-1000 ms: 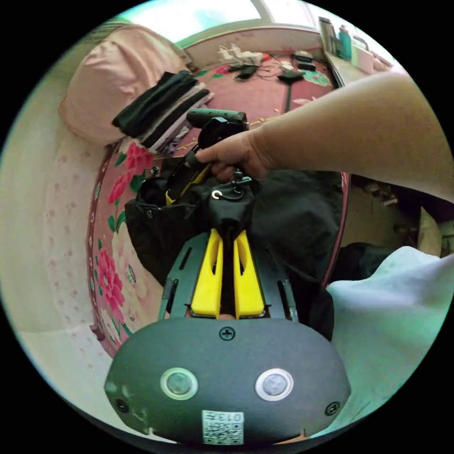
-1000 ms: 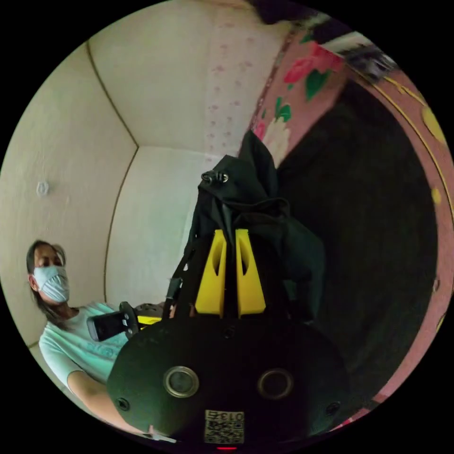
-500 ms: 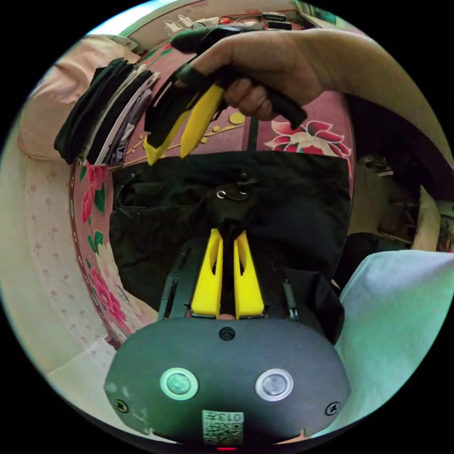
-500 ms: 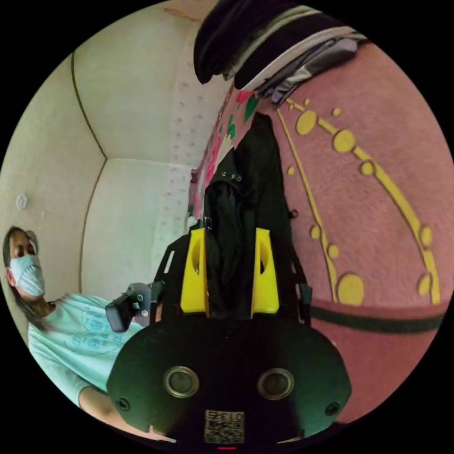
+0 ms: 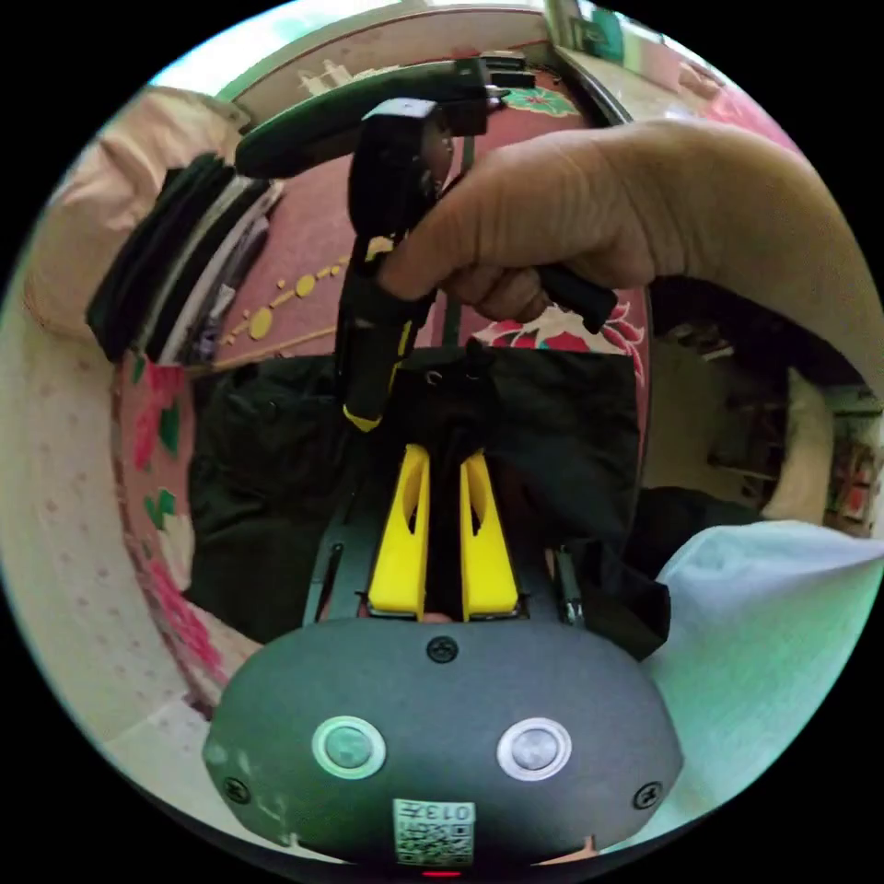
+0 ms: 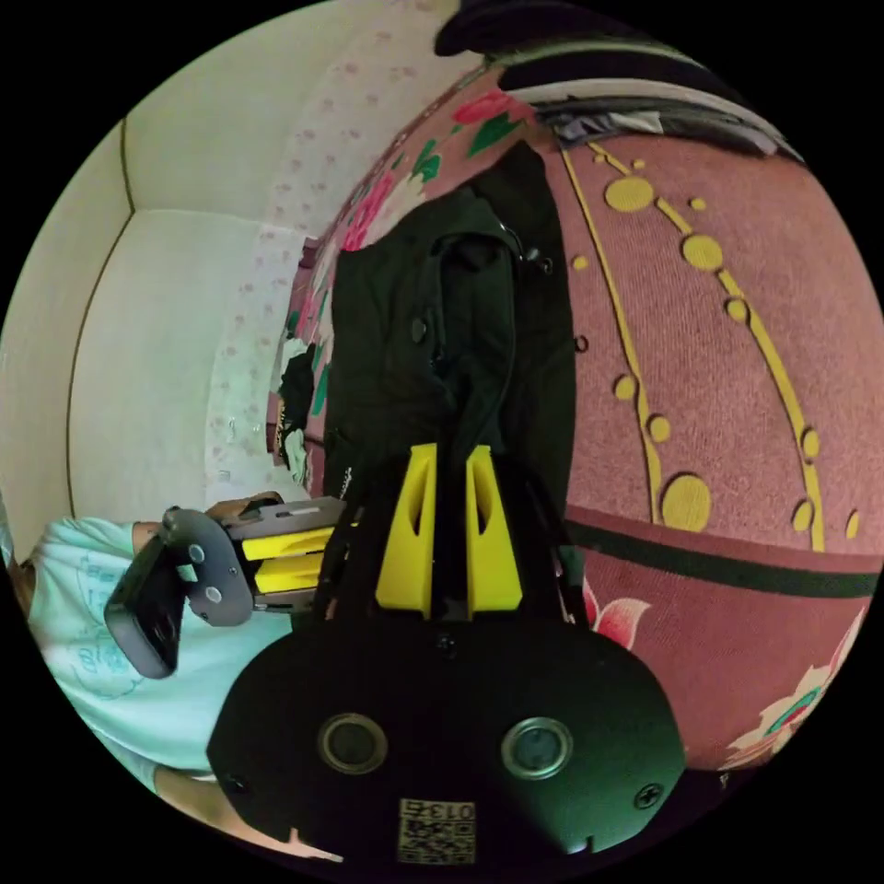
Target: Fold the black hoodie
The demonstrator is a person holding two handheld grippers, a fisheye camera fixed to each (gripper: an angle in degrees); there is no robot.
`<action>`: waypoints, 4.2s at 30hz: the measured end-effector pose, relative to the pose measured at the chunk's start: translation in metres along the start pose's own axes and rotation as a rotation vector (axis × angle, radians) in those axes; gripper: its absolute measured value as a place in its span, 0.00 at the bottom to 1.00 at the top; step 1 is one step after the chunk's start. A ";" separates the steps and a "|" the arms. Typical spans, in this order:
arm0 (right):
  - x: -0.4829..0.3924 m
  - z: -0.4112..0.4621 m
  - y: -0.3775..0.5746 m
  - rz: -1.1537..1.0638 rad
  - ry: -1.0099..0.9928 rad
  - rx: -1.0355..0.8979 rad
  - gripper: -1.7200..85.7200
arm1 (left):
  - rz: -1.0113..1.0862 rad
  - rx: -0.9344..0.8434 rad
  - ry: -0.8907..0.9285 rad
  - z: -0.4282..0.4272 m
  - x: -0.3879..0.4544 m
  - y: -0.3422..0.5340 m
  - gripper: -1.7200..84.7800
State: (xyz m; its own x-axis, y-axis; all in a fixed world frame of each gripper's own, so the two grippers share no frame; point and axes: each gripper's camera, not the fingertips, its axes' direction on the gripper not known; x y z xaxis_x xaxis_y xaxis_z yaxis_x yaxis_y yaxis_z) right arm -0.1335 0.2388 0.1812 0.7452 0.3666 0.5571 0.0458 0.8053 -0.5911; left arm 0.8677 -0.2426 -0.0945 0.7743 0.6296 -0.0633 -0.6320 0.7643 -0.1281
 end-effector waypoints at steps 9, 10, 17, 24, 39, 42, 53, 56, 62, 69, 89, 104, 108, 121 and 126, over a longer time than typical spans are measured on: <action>-0.054 -0.076 0.033 -0.163 0.218 0.320 0.07 | -0.399 0.483 -0.014 -0.064 -0.114 0.154 0.06; -0.067 -0.073 0.028 -0.199 0.240 0.336 0.06 | -0.415 0.465 -0.034 -0.060 -0.121 0.158 0.07; -0.121 0.055 -0.025 -0.410 0.647 -0.043 0.02 | -0.352 0.173 -0.096 0.010 -0.163 0.153 0.04; -0.091 -0.023 -0.003 -0.268 0.393 0.122 0.02 | -0.391 0.320 0.013 -0.010 -0.198 0.182 0.02; -0.099 0.035 0.087 -0.197 0.521 -0.151 0.02 | -0.255 0.217 0.121 0.038 -0.288 0.174 0.02; -0.120 -0.008 0.085 -0.222 0.447 -0.083 0.03 | -0.321 0.325 0.026 0.017 -0.297 0.213 0.02; -0.132 -0.077 -0.125 -0.280 0.567 0.269 0.14 | -0.641 0.339 -0.169 0.026 -0.410 0.317 0.02; -0.108 -0.054 -0.200 -0.237 0.512 0.161 0.14 | -0.630 0.322 -0.168 0.038 -0.436 0.325 0.02; -0.088 -0.026 -0.253 -0.257 0.578 -0.022 0.04 | -0.660 0.297 -0.082 0.075 -0.487 0.341 0.02; -0.068 -0.033 -0.246 -0.277 0.616 0.045 0.03 | -0.889 0.382 0.297 0.126 -0.554 0.389 0.02; -0.102 -0.083 -0.277 -0.247 0.487 -0.017 0.03 | -0.783 0.423 0.282 0.150 -0.664 0.437 0.02; -0.210 -0.085 -0.333 -0.774 0.607 -0.209 0.22 | -0.610 0.372 0.496 0.186 -0.705 0.478 0.24; -0.210 -0.054 -0.343 -0.788 0.656 -0.437 0.21 | -0.620 0.346 0.491 0.195 -0.716 0.480 0.20; -0.333 -0.063 -0.244 -0.878 0.868 -0.398 0.04 | -0.553 0.478 0.466 0.157 -0.676 0.493 0.07; -0.418 -0.126 -0.132 -1.017 0.947 -0.196 0.03 | -0.388 0.615 0.353 0.096 -0.618 0.504 0.07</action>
State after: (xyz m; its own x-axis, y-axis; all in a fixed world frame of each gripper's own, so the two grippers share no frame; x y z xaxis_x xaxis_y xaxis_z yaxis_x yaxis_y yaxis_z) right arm -0.3669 -0.0799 -0.0471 0.4867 -0.8423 0.2315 0.8615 0.4190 -0.2867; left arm 0.0680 -0.2331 -0.0246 0.8419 0.3013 -0.4476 -0.1416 0.9238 0.3556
